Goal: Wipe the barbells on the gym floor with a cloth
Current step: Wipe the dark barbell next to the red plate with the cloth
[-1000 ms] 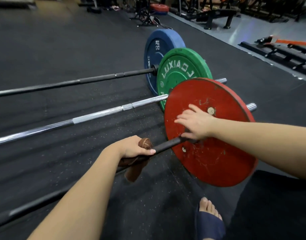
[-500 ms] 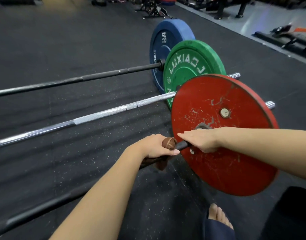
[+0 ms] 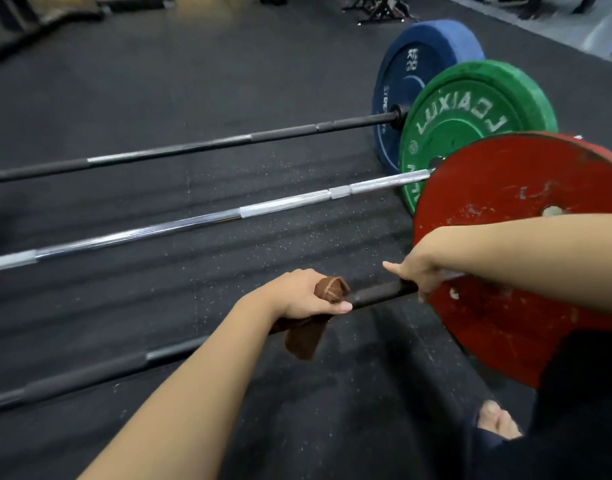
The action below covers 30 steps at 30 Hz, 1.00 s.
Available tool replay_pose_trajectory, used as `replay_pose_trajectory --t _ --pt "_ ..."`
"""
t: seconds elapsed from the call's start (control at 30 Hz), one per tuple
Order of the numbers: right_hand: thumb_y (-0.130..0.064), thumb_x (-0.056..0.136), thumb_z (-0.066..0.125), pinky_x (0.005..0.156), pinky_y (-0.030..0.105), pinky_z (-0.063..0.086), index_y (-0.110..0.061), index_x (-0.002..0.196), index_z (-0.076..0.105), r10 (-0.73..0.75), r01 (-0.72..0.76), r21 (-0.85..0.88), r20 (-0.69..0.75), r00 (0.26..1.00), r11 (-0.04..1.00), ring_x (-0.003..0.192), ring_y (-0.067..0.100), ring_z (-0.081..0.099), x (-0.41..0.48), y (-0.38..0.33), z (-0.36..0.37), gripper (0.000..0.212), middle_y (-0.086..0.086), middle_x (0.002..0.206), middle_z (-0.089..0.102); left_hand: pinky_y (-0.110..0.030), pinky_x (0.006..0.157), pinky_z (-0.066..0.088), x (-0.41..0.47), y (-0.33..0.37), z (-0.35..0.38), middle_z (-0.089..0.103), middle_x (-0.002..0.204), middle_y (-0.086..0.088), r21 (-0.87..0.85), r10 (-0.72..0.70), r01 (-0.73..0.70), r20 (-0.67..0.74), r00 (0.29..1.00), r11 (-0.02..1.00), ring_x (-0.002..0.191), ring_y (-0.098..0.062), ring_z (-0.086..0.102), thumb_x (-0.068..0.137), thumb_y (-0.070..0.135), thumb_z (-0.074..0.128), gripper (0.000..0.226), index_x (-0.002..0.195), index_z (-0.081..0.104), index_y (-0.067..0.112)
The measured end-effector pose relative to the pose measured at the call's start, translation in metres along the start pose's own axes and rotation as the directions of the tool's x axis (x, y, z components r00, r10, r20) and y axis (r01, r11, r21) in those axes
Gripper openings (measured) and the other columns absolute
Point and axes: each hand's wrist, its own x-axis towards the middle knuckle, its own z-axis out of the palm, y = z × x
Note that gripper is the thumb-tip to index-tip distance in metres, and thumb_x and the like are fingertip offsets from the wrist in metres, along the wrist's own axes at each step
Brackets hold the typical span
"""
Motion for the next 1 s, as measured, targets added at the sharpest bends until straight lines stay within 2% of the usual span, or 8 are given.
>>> replay_pose_trajectory --t 0.13,0.2,0.33,0.57,0.73,0.8,0.93,1.0 --pt "-0.038 0.101 0.058 0.081 0.025 0.052 -0.017 0.160 -0.016 -0.041 0.065 0.187 -0.131 0.991 0.980 0.110 0.030 0.063 -0.003 0.008 0.017 0.097 0.021 0.152 0.044 -0.028 0.095 0.051 0.015 0.020 0.000 0.075 0.106 0.015 -0.047 0.032 -0.029 0.058 0.998 0.998 0.099 -0.007 0.069 0.077 0.080 0.065 0.061 0.121 0.069 0.039" --pt "-0.031 0.101 0.058 0.072 0.027 0.049 -0.015 0.161 0.000 -0.063 0.115 0.232 -0.220 0.974 0.966 0.100 0.030 0.065 -0.001 0.009 0.028 0.085 0.020 0.141 0.054 -0.033 0.097 0.052 0.029 0.034 0.003 0.074 0.106 0.014 -0.043 0.056 -0.054 0.050 0.997 0.998 0.100 -0.010 0.068 0.075 0.081 0.064 0.062 0.121 0.068 0.039" --pt "-0.034 0.097 0.061 0.083 0.039 0.051 -0.015 0.128 0.041 -0.066 0.172 0.285 -0.347 0.936 0.943 0.099 0.034 0.063 0.009 0.011 0.046 0.041 0.015 0.118 0.064 -0.042 0.096 0.054 0.050 0.055 0.006 0.075 0.098 0.010 -0.024 0.077 -0.075 0.070 0.995 0.997 0.094 -0.013 0.068 0.076 0.080 0.064 0.057 0.115 0.070 0.039" --pt "-0.069 0.077 0.074 0.082 0.032 0.049 -0.018 0.128 0.049 -0.158 0.233 0.303 -0.251 0.955 0.924 0.100 0.022 0.060 0.005 0.006 0.027 0.077 0.001 0.113 0.061 -0.036 0.098 0.051 0.027 0.052 0.009 0.074 0.107 0.011 0.100 0.099 -0.099 0.012 0.995 0.990 0.103 -0.016 0.065 0.084 0.078 0.061 0.058 0.133 0.061 0.047" --pt "-0.068 0.073 0.078 0.089 0.029 0.045 -0.020 0.138 0.048 -0.258 0.324 0.311 -0.237 0.937 0.893 0.109 0.019 0.057 0.006 -0.025 0.004 0.087 -0.005 0.120 0.056 -0.031 0.091 0.049 -0.021 0.010 -0.003 0.071 0.103 0.017 0.116 0.052 -0.053 0.014 0.999 0.992 0.101 -0.014 0.063 0.089 0.072 0.060 0.055 0.141 0.050 0.056" --pt "-0.067 0.074 0.078 0.092 0.029 0.044 -0.019 0.143 0.044 -0.293 0.370 0.292 -0.275 0.916 0.882 0.115 0.020 0.056 0.005 -0.049 -0.007 0.091 -0.003 0.127 0.056 -0.030 0.097 0.049 -0.045 -0.012 -0.009 0.072 0.110 0.020 0.063 -0.018 0.018 -0.009 1.000 0.998 0.106 -0.009 0.064 0.087 0.071 0.064 0.050 0.135 0.054 0.059" --pt "-0.066 0.077 0.076 0.093 0.031 0.043 -0.018 0.148 0.036 -0.315 0.404 0.247 -0.329 0.890 0.881 0.121 0.026 0.056 0.001 -0.075 -0.015 0.095 0.005 0.137 0.056 -0.031 0.090 0.050 -0.059 -0.022 -0.010 0.067 0.090 0.016 0.034 -0.090 0.092 -0.048 0.995 0.995 0.098 -0.016 0.064 0.084 0.069 0.069 0.010 0.083 0.060 0.070" --pt "-0.065 0.080 0.074 0.090 0.033 0.045 -0.018 0.145 0.037 -0.309 0.404 0.240 -0.352 0.884 0.883 0.110 0.025 0.058 0.000 -0.075 -0.011 0.088 0.005 0.127 0.059 -0.032 0.095 0.050 -0.053 -0.018 -0.010 0.071 0.101 0.015 0.026 -0.078 0.079 -0.034 0.996 0.997 0.103 -0.015 0.064 0.084 0.071 0.068 0.024 0.106 0.065 0.063"
